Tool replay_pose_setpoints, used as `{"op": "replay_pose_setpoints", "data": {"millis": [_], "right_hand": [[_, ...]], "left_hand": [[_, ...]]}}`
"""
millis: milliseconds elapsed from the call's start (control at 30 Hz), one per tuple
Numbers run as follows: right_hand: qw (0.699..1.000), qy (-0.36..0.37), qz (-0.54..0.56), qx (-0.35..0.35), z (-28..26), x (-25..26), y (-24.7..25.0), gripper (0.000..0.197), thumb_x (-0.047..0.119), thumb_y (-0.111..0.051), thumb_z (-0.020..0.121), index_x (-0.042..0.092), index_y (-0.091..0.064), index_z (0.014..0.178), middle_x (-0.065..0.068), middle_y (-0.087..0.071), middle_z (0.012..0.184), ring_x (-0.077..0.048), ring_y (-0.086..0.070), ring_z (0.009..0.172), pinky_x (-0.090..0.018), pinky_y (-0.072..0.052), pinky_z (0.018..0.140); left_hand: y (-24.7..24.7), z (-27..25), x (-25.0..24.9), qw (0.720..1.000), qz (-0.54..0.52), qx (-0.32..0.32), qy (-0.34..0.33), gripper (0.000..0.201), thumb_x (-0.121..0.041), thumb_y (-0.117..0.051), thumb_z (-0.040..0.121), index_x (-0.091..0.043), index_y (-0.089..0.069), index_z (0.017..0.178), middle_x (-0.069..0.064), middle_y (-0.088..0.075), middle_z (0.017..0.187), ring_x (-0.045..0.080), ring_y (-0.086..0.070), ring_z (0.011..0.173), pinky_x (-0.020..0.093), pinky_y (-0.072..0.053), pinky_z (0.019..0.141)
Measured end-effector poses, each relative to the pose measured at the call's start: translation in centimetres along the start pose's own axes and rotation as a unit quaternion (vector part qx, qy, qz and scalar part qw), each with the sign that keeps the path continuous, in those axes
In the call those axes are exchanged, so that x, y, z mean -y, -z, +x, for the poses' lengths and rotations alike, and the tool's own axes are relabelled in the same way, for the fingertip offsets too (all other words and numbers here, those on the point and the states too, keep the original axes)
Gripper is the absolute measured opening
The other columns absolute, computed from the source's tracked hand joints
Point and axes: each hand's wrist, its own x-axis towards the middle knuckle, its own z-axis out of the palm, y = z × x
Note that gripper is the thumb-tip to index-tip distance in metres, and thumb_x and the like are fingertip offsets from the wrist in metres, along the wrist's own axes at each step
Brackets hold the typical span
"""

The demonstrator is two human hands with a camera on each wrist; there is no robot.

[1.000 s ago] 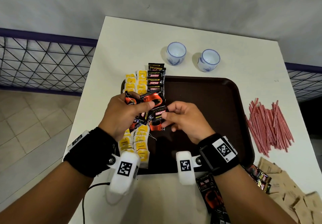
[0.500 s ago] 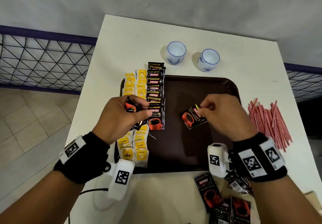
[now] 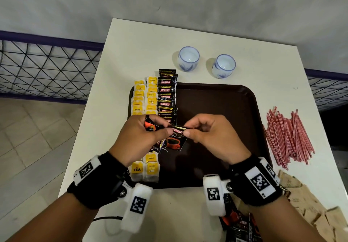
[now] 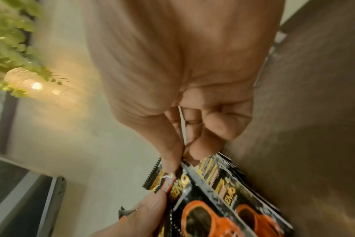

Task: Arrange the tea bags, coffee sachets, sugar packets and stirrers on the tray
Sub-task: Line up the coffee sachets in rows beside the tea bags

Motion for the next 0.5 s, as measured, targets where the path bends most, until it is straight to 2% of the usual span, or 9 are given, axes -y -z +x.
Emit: {"op": "replay_pose_setpoints", "data": {"millis": [67, 200, 267, 400, 500], "right_hand": [[0.998, -0.018, 0.057, -0.008, -0.2, -0.5, -0.5, 0.008, 0.002, -0.074, 0.085, 0.009, -0.073, 0.085, 0.006, -0.063, 0.063, -0.007, -0.058, 0.054, -0.018, -0.042, 0.051], [0.991, -0.028, 0.126, -0.023, -0.1, -0.9, -1.2, 0.006, -0.001, -0.070, 0.088, 0.004, -0.072, 0.087, -0.005, -0.065, 0.063, -0.016, -0.061, 0.053, -0.024, -0.043, 0.046], [0.991, -0.039, 0.124, -0.025, 0.0, -1.0, -1.2, 0.005, -0.001, -0.069, 0.089, 0.002, -0.072, 0.087, -0.009, -0.065, 0.062, -0.017, -0.061, 0.053, -0.024, -0.045, 0.046], [0.991, -0.078, 0.093, -0.047, 0.6, -2.3, -0.7, 0.010, 0.001, -0.068, 0.090, 0.007, -0.072, 0.084, -0.011, -0.066, 0.063, -0.019, -0.060, 0.054, -0.024, -0.046, 0.046], [0.989, -0.121, 0.071, -0.050, 1.1, -3.5, -0.7, 0.008, 0.001, -0.068, 0.089, 0.007, -0.072, 0.084, -0.011, -0.066, 0.064, -0.019, -0.059, 0.054, -0.023, -0.046, 0.045]], "left_hand": [[0.0, -0.2, 0.3, 1.000, -0.015, -0.010, 0.015, 0.007, -0.015, -0.083, 0.079, -0.019, -0.077, 0.081, 0.000, -0.074, 0.074, 0.010, -0.067, 0.065, 0.017, -0.051, 0.061], [0.0, -0.5, 0.7, 0.999, -0.026, -0.010, 0.031, 0.008, -0.015, -0.083, 0.078, -0.018, -0.076, 0.081, -0.003, -0.075, 0.077, 0.011, -0.070, 0.071, 0.021, -0.052, 0.066], [0.2, -0.7, 0.8, 0.999, -0.021, -0.010, 0.027, 0.008, -0.016, -0.083, 0.078, -0.020, -0.077, 0.083, -0.005, -0.075, 0.077, 0.009, -0.070, 0.073, 0.019, -0.052, 0.067], [1.6, -1.0, 1.2, 0.999, -0.001, -0.047, 0.015, 0.009, -0.022, -0.084, 0.077, -0.022, -0.078, 0.084, -0.008, -0.077, 0.086, 0.007, -0.072, 0.084, 0.023, -0.053, 0.078], [2.9, -1.2, 1.7, 0.994, -0.051, -0.092, 0.041, 0.016, -0.022, -0.085, 0.074, -0.016, -0.077, 0.086, -0.006, -0.077, 0.083, 0.009, -0.073, 0.080, 0.026, -0.054, 0.076]]}}
